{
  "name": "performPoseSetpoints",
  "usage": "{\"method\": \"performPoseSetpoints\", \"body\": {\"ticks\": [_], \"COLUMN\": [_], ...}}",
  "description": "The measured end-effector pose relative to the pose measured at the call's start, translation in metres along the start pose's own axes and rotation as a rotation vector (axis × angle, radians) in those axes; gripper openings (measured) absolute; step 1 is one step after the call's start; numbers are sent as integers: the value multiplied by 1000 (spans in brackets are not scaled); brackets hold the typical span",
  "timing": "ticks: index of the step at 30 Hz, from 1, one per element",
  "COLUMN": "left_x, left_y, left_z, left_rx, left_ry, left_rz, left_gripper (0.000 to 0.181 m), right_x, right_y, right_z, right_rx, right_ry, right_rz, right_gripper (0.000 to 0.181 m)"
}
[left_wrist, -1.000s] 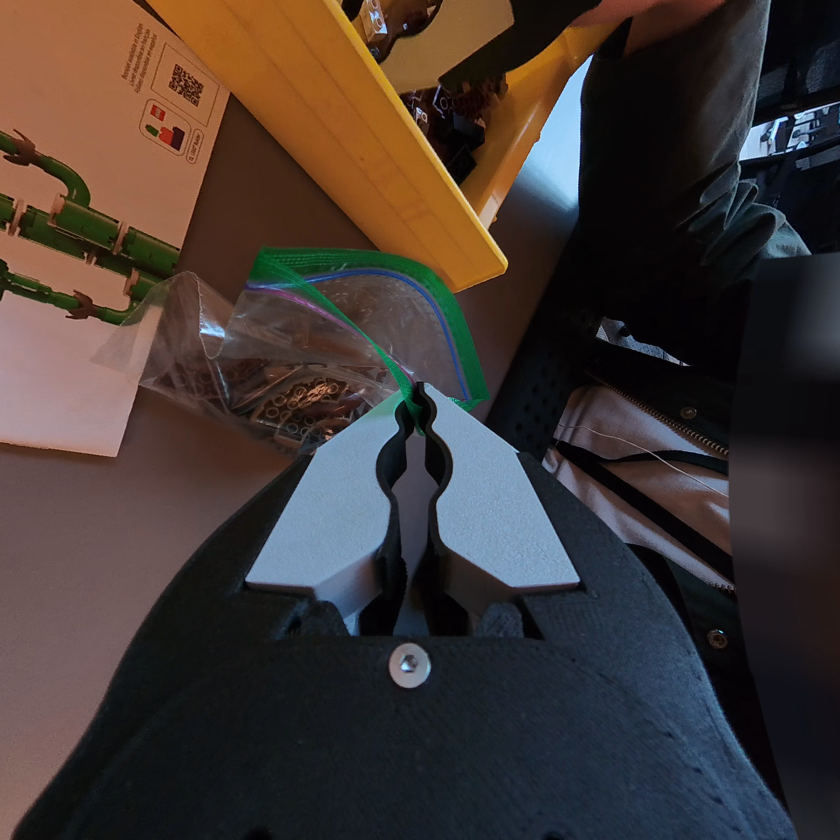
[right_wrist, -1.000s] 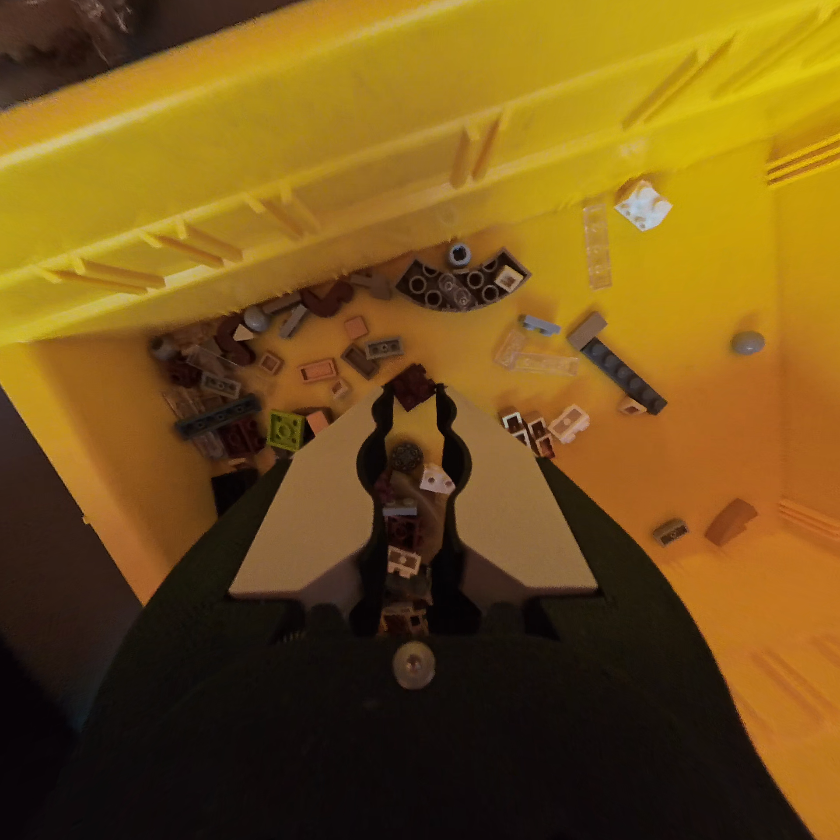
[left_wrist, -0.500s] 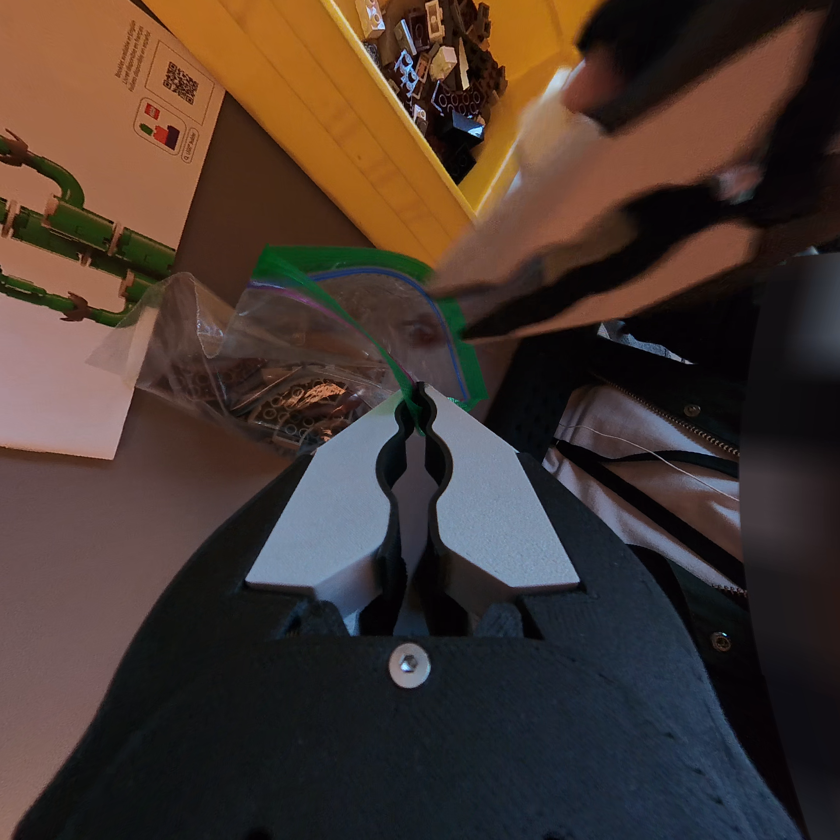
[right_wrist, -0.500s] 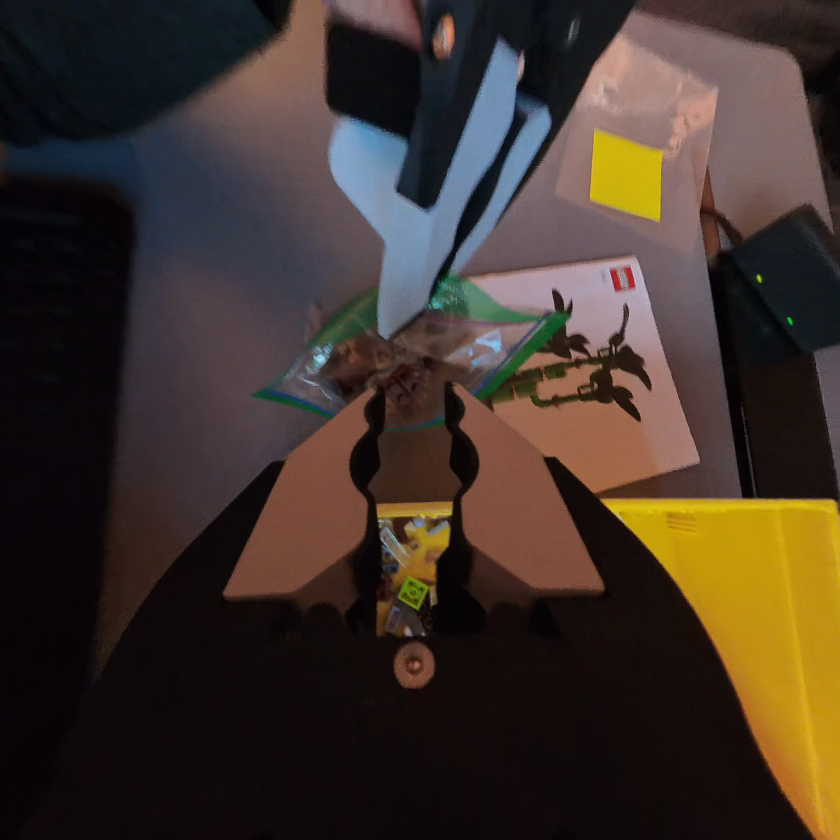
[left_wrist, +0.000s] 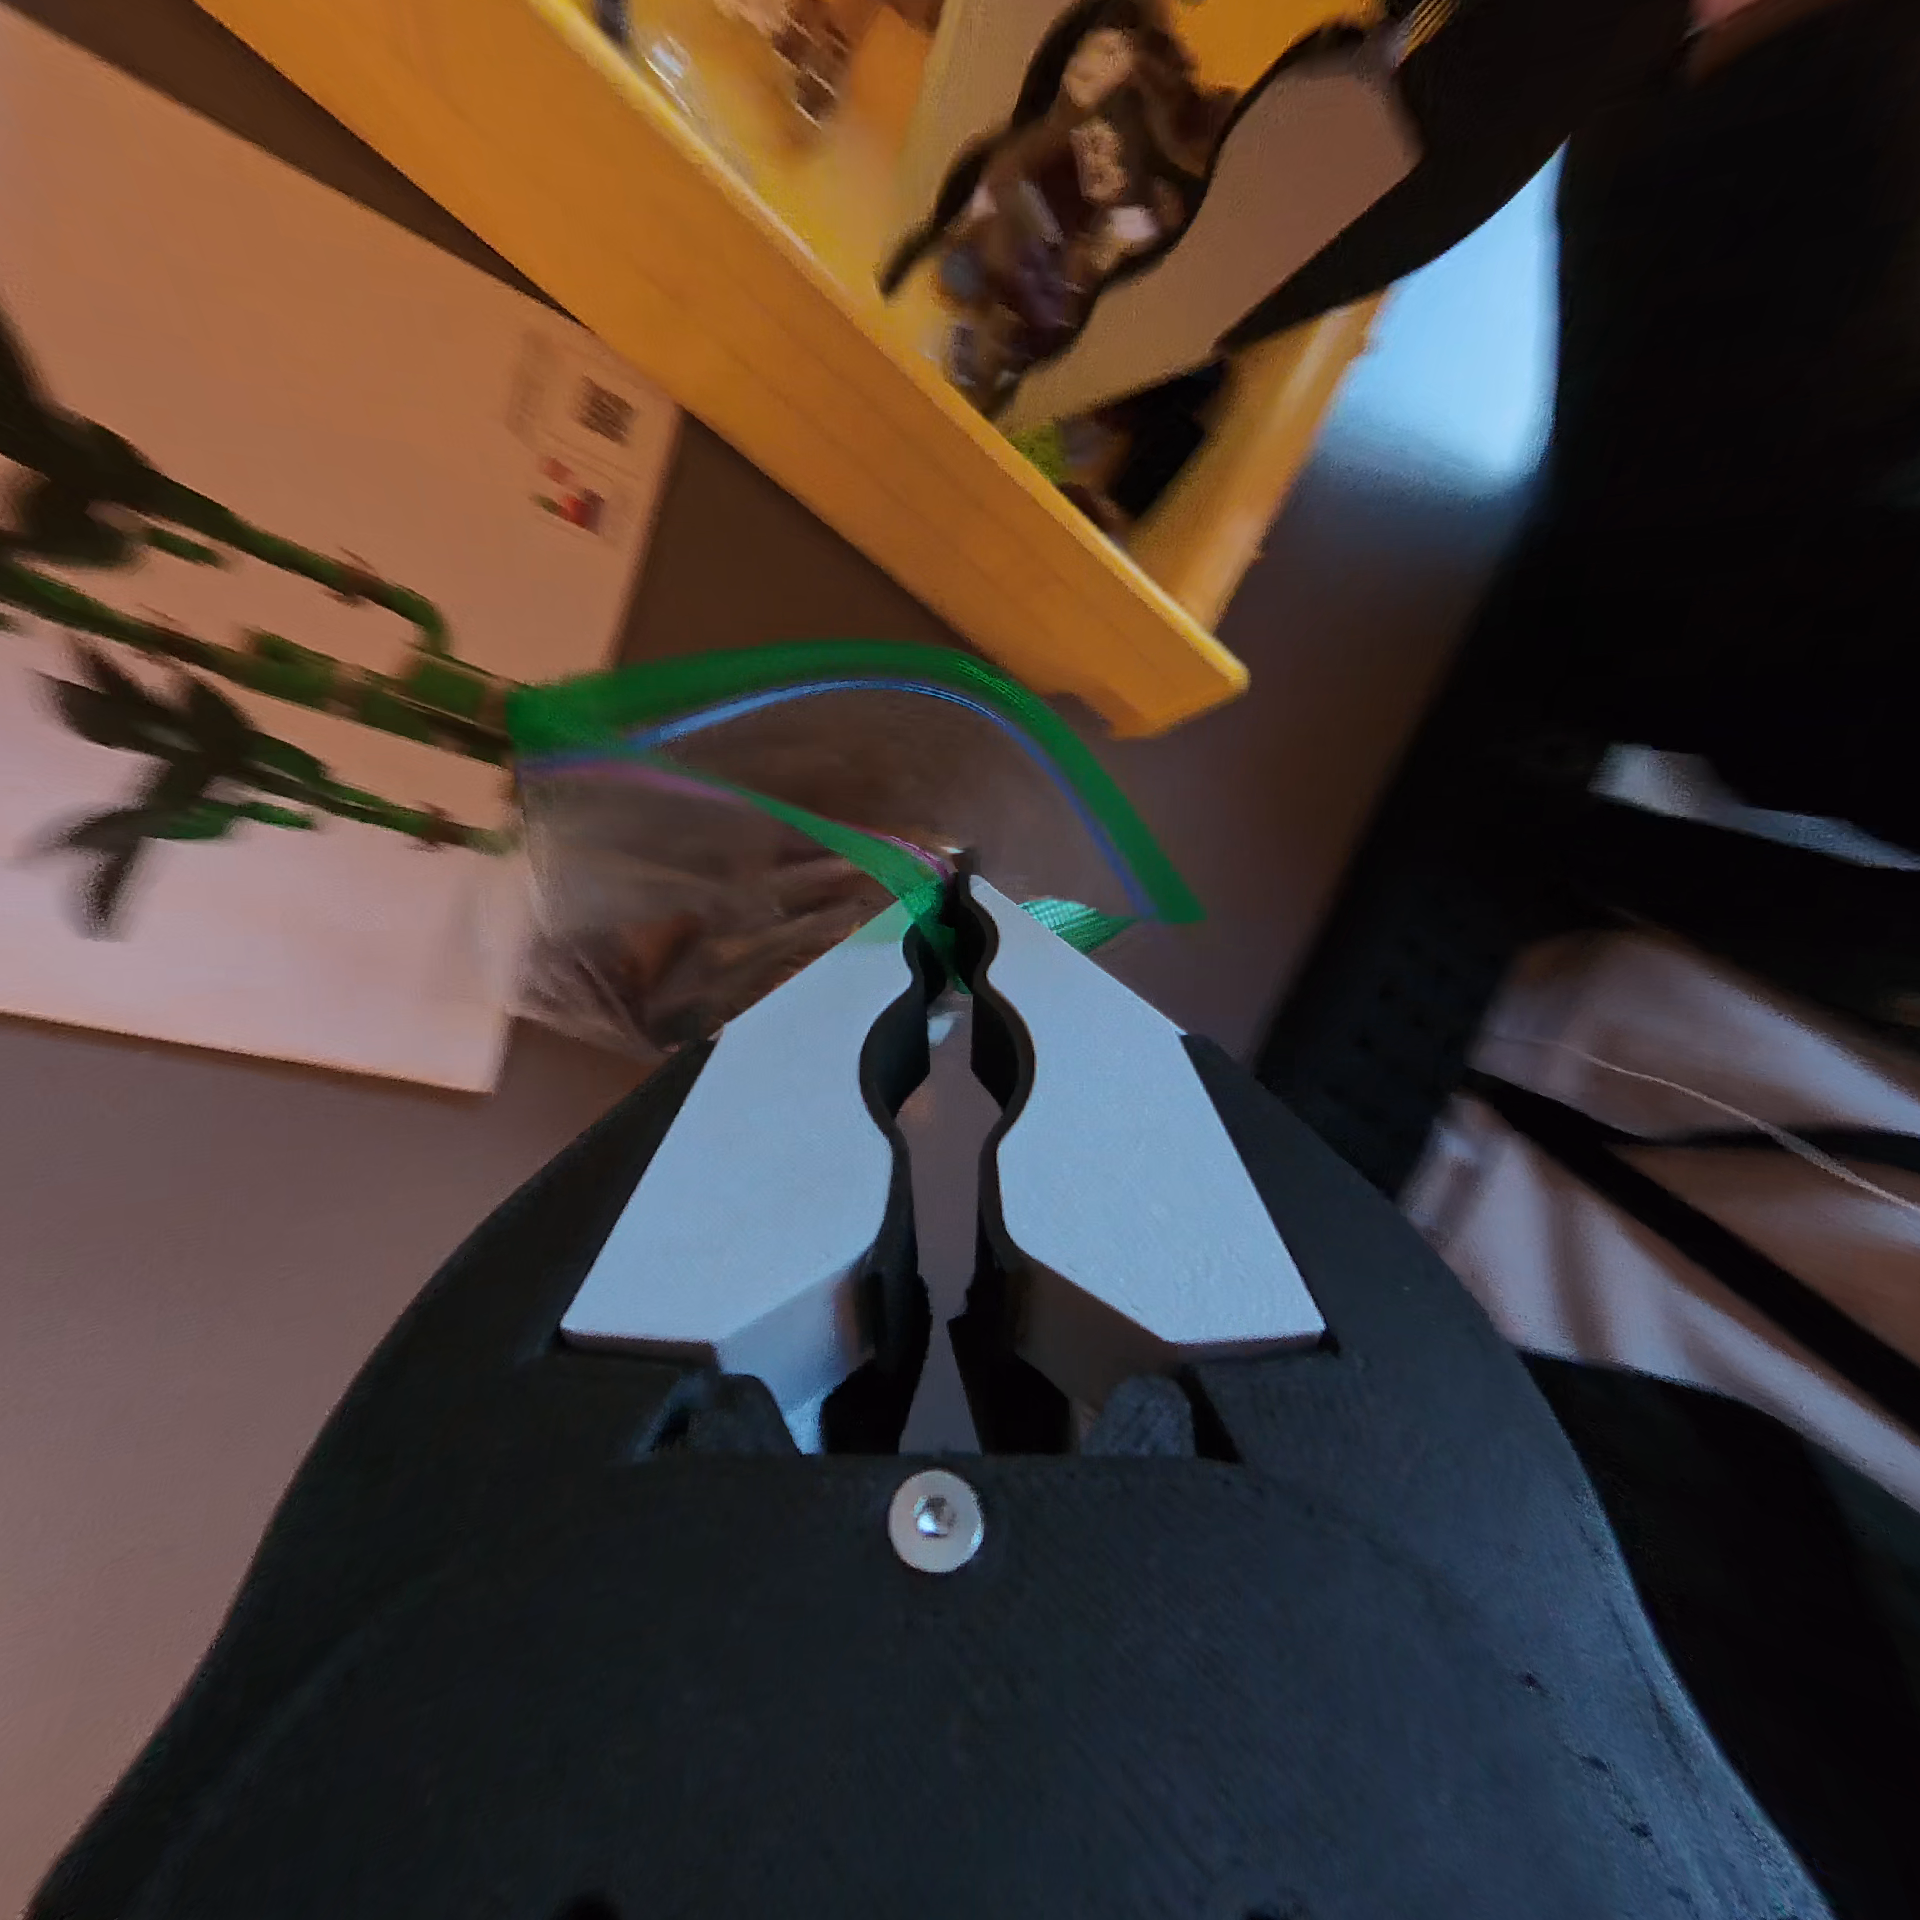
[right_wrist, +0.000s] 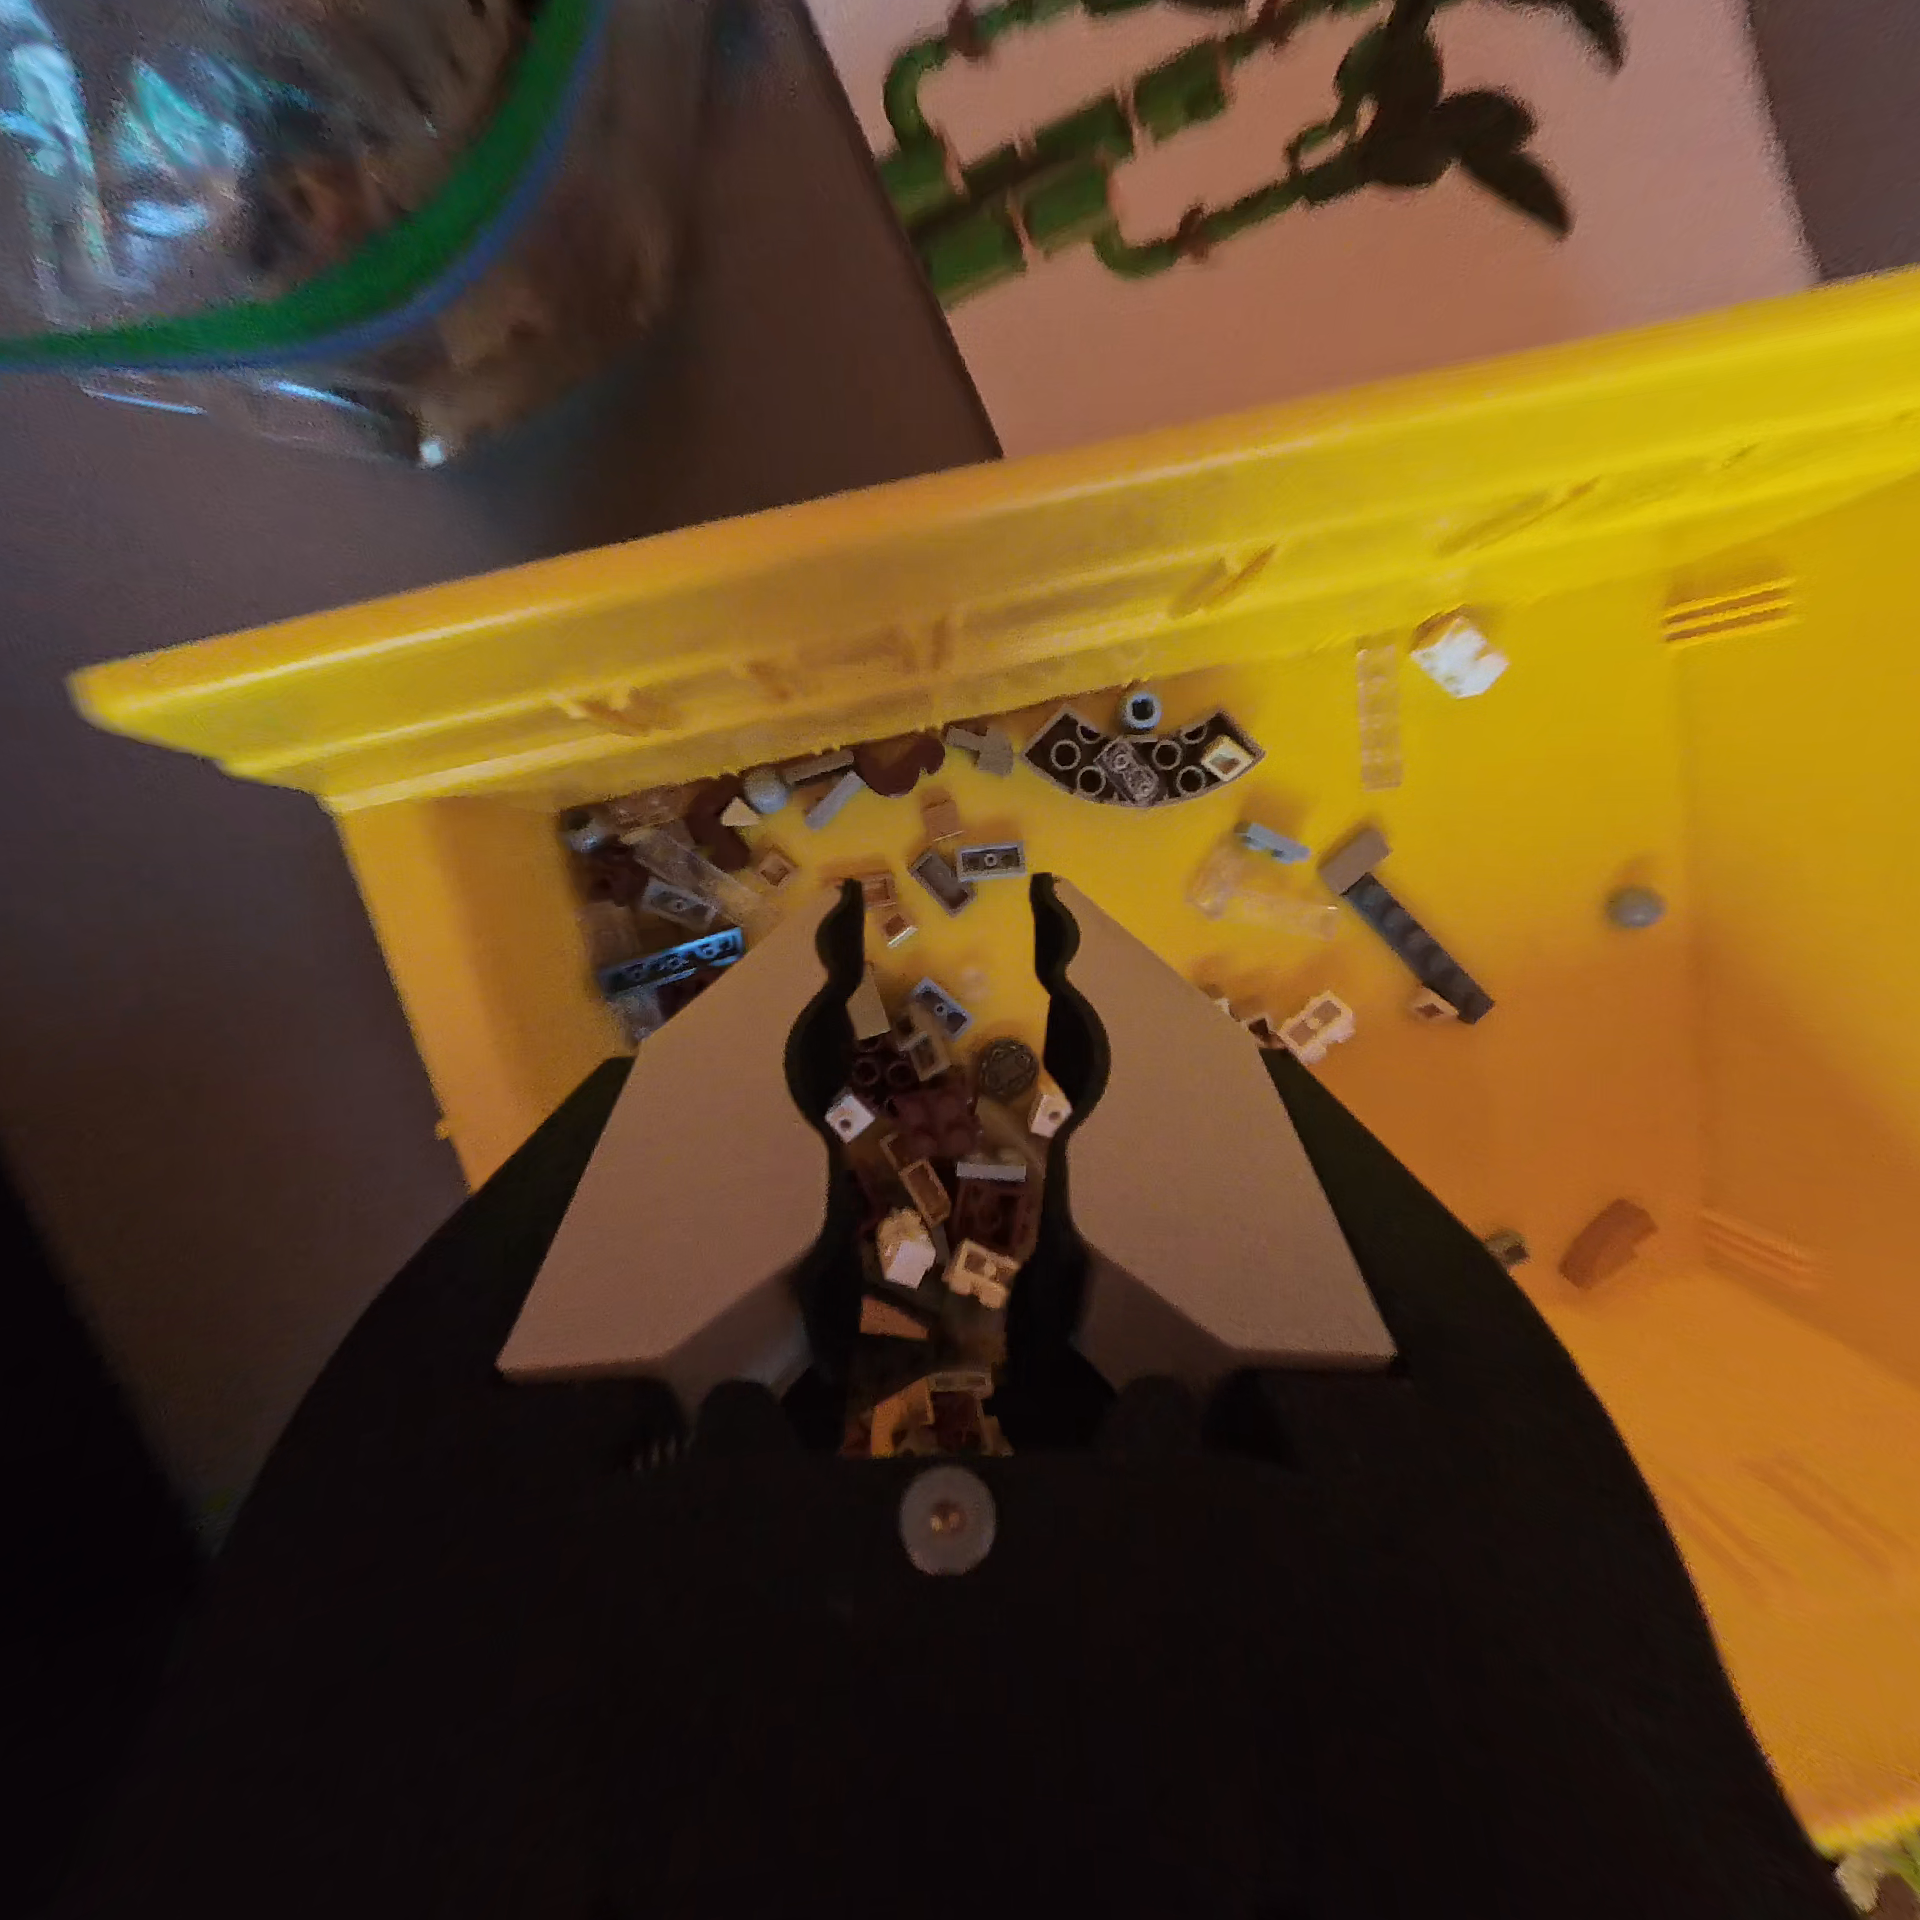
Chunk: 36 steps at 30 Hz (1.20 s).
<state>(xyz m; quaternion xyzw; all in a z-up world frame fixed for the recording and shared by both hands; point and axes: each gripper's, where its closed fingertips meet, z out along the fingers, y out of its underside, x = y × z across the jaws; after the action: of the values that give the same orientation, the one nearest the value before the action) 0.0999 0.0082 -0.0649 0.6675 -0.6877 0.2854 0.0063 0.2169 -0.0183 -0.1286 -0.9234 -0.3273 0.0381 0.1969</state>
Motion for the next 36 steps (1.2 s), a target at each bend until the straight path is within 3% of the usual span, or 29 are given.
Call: {"method": "performPoseSetpoints", "body": {"ticks": [5, 15, 20, 36], "left_x": [-20, -35, -35, -38], "left_y": [-13, -30, -31, -30], "left_z": [-1, -5, -6, -7], "left_rx": [17, 72, 77, 61], "left_ry": [-293, -513, -534, -579], "left_rz": [204, 274, 279, 306], "left_gripper": [0, 0, 0, 0], "right_x": [7, 4, 3, 11], "right_y": [13, 8, 7, 12], "right_z": [25, 34, 35, 31], "right_rx": [-76, -26, -19, -63], "right_ry": [25, -41, -43, 40], "right_rz": [-27, 39, 12, -41], "right_gripper": [32, 28, 15, 1]}}
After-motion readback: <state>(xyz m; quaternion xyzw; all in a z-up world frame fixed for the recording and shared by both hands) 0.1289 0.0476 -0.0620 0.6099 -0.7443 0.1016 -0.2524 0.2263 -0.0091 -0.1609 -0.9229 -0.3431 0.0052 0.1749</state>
